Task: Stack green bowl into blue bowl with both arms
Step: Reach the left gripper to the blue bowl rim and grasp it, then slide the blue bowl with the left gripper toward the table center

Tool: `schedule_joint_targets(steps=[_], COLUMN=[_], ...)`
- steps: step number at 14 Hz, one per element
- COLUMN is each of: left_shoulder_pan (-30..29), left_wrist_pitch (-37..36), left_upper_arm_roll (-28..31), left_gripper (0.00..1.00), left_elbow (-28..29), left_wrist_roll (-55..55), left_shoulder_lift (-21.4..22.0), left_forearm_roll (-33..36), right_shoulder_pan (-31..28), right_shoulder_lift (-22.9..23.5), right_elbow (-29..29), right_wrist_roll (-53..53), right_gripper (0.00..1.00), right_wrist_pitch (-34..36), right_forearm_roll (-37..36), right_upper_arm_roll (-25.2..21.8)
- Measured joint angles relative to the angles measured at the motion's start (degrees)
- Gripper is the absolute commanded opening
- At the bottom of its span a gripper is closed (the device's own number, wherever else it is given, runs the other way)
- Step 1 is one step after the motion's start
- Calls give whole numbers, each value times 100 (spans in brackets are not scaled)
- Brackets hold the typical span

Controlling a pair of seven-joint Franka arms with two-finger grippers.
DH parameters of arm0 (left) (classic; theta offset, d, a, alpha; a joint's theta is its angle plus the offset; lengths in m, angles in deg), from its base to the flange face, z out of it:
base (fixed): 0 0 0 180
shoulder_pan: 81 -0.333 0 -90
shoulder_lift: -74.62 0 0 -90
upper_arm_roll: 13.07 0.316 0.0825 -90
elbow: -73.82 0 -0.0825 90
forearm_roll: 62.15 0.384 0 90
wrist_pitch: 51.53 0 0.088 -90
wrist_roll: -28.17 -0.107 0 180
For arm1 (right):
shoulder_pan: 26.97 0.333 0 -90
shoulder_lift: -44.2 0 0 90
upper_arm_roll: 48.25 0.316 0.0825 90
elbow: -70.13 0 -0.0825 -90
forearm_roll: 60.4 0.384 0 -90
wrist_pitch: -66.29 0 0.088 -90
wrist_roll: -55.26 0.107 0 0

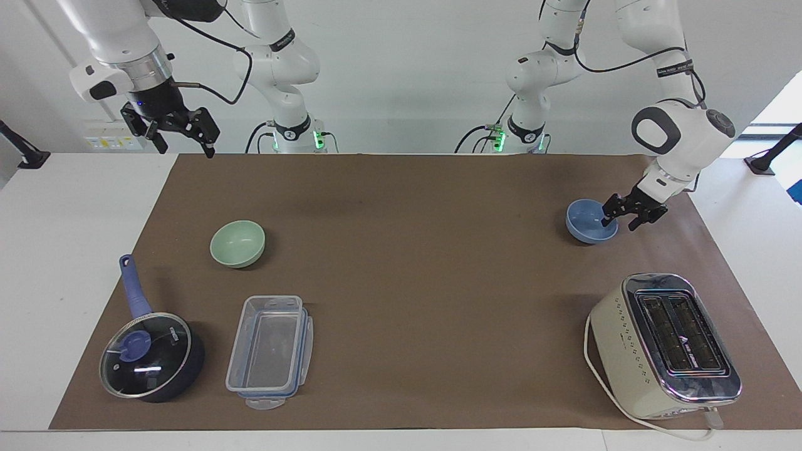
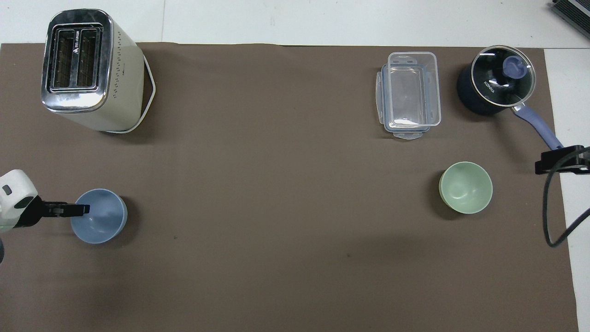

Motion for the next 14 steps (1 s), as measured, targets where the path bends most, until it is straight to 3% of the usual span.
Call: schedule_joint_targets(steps=[2, 3, 9, 14], left_shoulder_pan=[0, 0, -41, 541], left_wrist_pitch=[-30, -66, -428, -962], left_upper_arm_roll=[-13, -14, -39, -151], left_gripper=[8, 0, 0, 0], left_elbow=[23, 24, -16, -69], left_wrist_roll=[-16, -19, -71, 354], left_shoulder_lift=[0, 0, 87, 764], left_forearm_roll=[-1, -2, -7, -27], right_shoulder_pan=[0, 0, 0, 0], right_shoulder_lift=[0, 0, 0, 0], right_elbow=[0, 0, -3, -4], right_wrist_roll=[0, 0, 0, 0], right_gripper=[100, 100, 100, 100], right_wrist_pitch=[0, 0, 0, 0], right_forearm_roll=[0, 0, 0, 0], right_upper_arm_roll=[0, 0, 0, 0])
